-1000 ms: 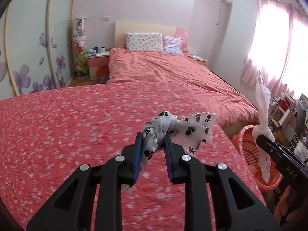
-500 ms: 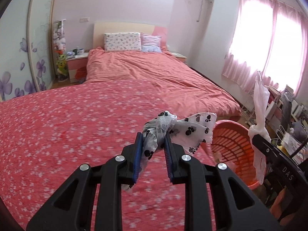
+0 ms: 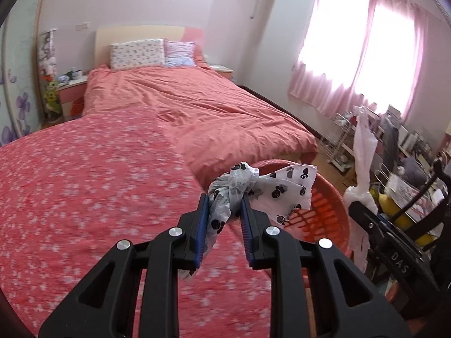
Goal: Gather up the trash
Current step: 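Carry the patterned bag and clear bag in both tools over the basket, then open both tools to drop both bags into the basket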
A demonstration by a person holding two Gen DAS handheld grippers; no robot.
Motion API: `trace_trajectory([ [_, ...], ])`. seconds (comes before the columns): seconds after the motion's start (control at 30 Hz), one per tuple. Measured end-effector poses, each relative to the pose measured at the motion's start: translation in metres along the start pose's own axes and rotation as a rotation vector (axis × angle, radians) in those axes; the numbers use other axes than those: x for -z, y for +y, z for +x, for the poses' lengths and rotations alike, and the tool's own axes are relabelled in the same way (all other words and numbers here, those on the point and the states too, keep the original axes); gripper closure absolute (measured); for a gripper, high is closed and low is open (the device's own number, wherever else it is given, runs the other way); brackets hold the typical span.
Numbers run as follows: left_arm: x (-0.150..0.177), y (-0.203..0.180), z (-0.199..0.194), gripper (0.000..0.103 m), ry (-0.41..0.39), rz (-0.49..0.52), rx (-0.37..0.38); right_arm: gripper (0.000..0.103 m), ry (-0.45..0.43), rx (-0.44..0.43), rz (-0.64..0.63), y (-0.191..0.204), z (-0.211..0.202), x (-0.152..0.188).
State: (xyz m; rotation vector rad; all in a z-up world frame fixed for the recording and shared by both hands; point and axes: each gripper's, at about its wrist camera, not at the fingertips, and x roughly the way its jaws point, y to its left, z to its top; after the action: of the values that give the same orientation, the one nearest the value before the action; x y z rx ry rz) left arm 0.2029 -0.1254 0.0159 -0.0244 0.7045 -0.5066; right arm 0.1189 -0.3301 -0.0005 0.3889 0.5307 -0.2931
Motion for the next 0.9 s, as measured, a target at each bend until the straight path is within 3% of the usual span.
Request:
trace_trajectory([
  [0.37, -0.001, -0.047, 0.039, 0.080, 0.049, 0.058, 0.072, 0.076, -0.004, 0.037, 0.043, -0.044, 0.011, -0.006],
  [0.73, 0.003, -0.060, 0.065, 0.080, 0.091, 0.084, 0.078, 0.069, 0.008, 0.049, 0.034, -0.058, 0.024, -0.008],
  [0.9, 0.009, -0.062, 0.071, 0.058, 0.110, 0.100, 0.067, 0.059, 0.011, 0.046, 0.037, -0.062, 0.028, -0.008],
])
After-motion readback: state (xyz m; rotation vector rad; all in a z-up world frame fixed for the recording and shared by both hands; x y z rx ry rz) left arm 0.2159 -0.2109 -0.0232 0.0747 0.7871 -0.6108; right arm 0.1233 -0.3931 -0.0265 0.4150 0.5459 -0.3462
